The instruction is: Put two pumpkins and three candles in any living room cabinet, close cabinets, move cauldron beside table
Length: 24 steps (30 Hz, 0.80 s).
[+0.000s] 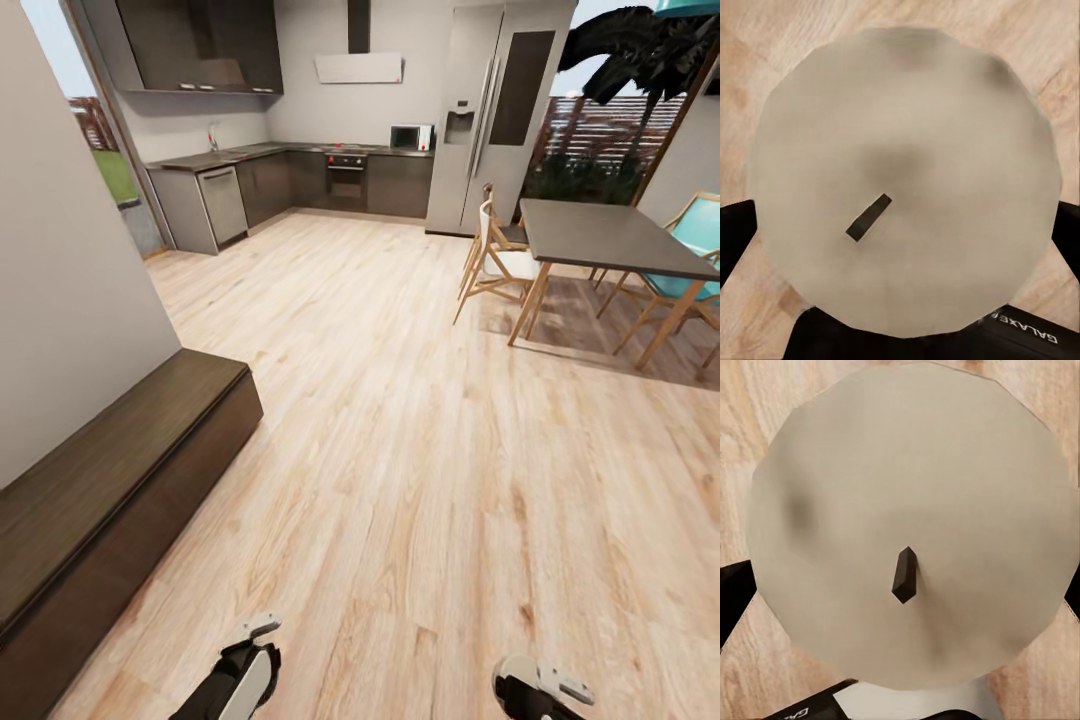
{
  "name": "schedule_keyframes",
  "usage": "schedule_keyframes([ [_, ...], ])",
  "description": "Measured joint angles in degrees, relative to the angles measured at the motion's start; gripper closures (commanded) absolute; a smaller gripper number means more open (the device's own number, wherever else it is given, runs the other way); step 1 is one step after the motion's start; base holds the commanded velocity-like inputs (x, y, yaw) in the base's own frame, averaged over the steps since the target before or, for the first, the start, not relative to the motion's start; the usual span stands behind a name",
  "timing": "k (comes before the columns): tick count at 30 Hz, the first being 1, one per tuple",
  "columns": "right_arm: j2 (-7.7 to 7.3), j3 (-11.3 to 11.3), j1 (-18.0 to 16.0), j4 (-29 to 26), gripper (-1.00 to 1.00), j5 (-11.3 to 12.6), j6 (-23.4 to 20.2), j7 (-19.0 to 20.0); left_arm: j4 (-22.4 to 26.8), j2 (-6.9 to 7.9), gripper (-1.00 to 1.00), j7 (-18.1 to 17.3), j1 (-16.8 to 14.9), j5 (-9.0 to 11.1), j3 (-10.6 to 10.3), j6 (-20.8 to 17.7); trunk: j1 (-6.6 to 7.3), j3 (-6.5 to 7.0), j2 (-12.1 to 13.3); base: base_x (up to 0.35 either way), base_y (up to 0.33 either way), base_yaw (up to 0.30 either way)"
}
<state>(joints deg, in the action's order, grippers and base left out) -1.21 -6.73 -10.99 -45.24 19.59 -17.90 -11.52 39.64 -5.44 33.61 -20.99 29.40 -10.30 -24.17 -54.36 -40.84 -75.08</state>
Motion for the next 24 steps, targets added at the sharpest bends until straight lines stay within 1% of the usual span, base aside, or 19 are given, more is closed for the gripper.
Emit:
schedule_keyframes([
  [2,0.00,0.0,0.0,0.0,1.00,0.1,0.4,0.0,-0.1,0.02,1.00,0.0,0.0,0.1,-1.7,0.8,0.44,0.36,0.8,0.000,0.000,0.000],
  [5,-0.05,0.0,0.0,0.1,1.00,0.0,1.0,0.0,-0.1,0.04,1.00,0.0,0.0,0.0,-2.8,1.3,1.10,0.89,2.0,0.000,0.000,0.000],
  [10,-0.09,0.0,0.0,0.5,1.00,0.1,3.0,0.0,-0.1,0.07,1.00,0.1,0.0,0.4,-2.8,2.2,2.20,1.79,4.0,0.000,0.000,0.000],
  [13,-0.10,0.0,0.0,1.3,1.00,0.0,4.3,0.0,-0.1,-0.04,1.00,0.1,0.0,0.4,-3.0,3.4,2.86,2.33,5.2,0.000,0.000,0.000],
  [17,-0.10,0.1,0.0,2.0,1.00,0.0,7.0,0.0,-0.2,-0.12,1.00,0.0,0.0,0.4,-3.1,4.0,3.73,3.05,6.8,0.000,0.000,0.000],
  [19,-0.10,0.1,0.0,3.4,1.00,0.1,9.3,0.0,-0.3,-0.13,1.00,0.0,0.0,0.3,-3.1,4.1,4.17,3.41,7.6,0.000,0.000,0.000],
  [21,-0.10,0.2,0.0,4.4,1.00,0.1,10.7,0.0,-1.5,-0.23,1.00,0.0,0.0,0.3,-3.1,4.1,4.61,3.76,8.4,0.000,0.000,0.000],
  [24,-0.02,0.9,0.0,5.0,1.00,0.2,11.5,0.0,-3.7,-1.03,1.00,0.0,0.0,0.1,-3.1,5.6,5.27,4.30,9.6,0.000,0.000,0.000],
])
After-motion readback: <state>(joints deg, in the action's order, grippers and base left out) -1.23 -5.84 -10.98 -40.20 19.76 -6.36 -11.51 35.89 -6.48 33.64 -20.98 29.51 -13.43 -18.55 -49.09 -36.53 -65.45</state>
